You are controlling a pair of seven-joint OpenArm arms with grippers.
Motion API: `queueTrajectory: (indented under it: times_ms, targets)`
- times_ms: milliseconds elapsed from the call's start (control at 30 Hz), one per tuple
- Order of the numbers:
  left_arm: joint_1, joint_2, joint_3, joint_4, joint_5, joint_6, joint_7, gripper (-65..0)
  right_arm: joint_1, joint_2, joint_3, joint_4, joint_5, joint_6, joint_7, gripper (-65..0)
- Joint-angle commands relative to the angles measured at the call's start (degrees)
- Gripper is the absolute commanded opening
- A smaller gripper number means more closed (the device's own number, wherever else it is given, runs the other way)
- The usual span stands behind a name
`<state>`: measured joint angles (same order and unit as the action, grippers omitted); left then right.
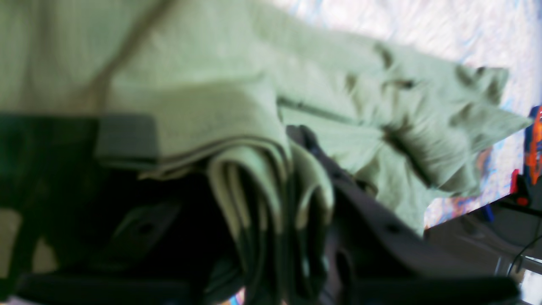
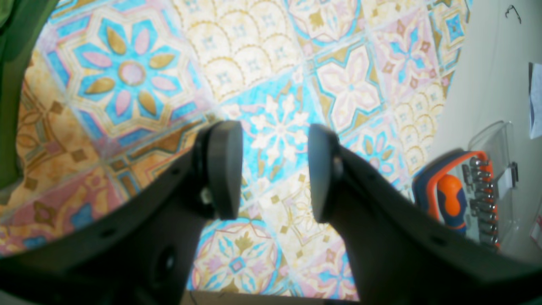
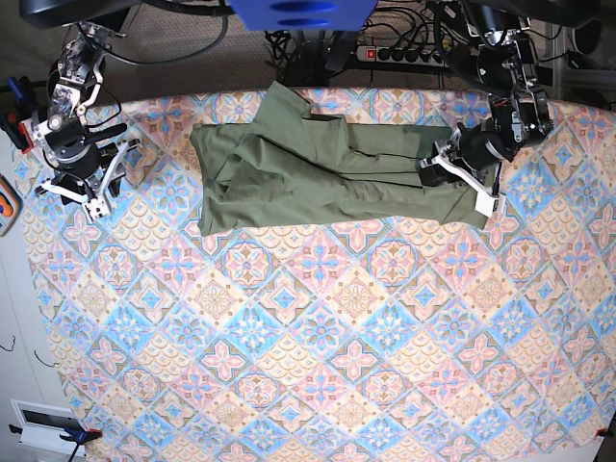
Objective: Layout the t-shirt on the table in an organized manner, then fold the t-shirt properly
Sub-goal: 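Fold the strip end with the left gripper toward the right gripper, then release with the left gripper and move the right gripper onto the folded stack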
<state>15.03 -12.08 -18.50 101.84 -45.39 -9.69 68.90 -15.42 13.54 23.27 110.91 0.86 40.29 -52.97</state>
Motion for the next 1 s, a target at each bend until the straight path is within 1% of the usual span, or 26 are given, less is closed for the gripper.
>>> queueTrajectory:
  times_ms: [0,67,167,200,267,333,400,500,667,800,967]
  targets:
    - [-0.13,-0.45,-0.18,0.97,-2.22,-0.28,-0.38,-49.6,0.34,0.92,0.25,1.13,0.41,-0.29,0.97,-41.0]
    - [-0.13,-0.80,-0.18,0.97,-5.47,-0.28,-0.29,-47.3,0.34,0.92,0.25,1.13,0.41,-0.29,0.97,-41.0]
    - [-0.13,-3.18,0.52,1.94,-11.54,-0.28,-0.29,-44.0,0.34,0.92,0.16,1.13,0.41,-0.29,0.97,-41.0]
    - [-0.13,-3.70,1.49,2.29,-13.21,-0.28,-0.29,-42.4,0.34,0.92,0.16,1.13,0.41,-0.29,0.97,-41.0]
    - [-0.30,-5.73,3.69,2.82,-16.11,-0.28,-0.29,-37.0,0.34,0.92,0.16,1.13,0.41,-0.29,0.97,-41.0]
    - [-0.39,-6.87,4.48,2.90,-17.08,-0.28,-0.29,-31.7,0.34,0.92,0.16,1.13,0.41,-0.29,0.97,-41.0]
    - [-0.39,-7.04,4.66,2.90,-17.08,-0.28,-0.29,-25.8,0.34,0.92,0.16,1.13,0.41,-0.29,0.97,-41.0]
    - [-0.13,-8.01,5.10,2.99,-17.08,-0.46,-0.29,-20.7,0.78,0.92,0.16,1.13,0.41,-0.29,0.97,-41.0]
    - [0.75,-8.28,4.57,4.31,-17.08,-0.46,-0.29,-19.8,0.78,0.92,0.16,1.13,0.41,-0.29,0.97,-41.0]
    - [0.75,-11.09,3.86,5.19,-17.08,-0.46,-0.73,-19.8,0.78,0.92,0.07,1.13,0.41,-0.29,0.53,-41.0]
    - [0.75,-11.79,-1.50,5.19,-16.72,-0.37,-0.38,-19.9,0.26,0.92,-5.46,1.13,0.41,-0.29,0.35,-40.5]
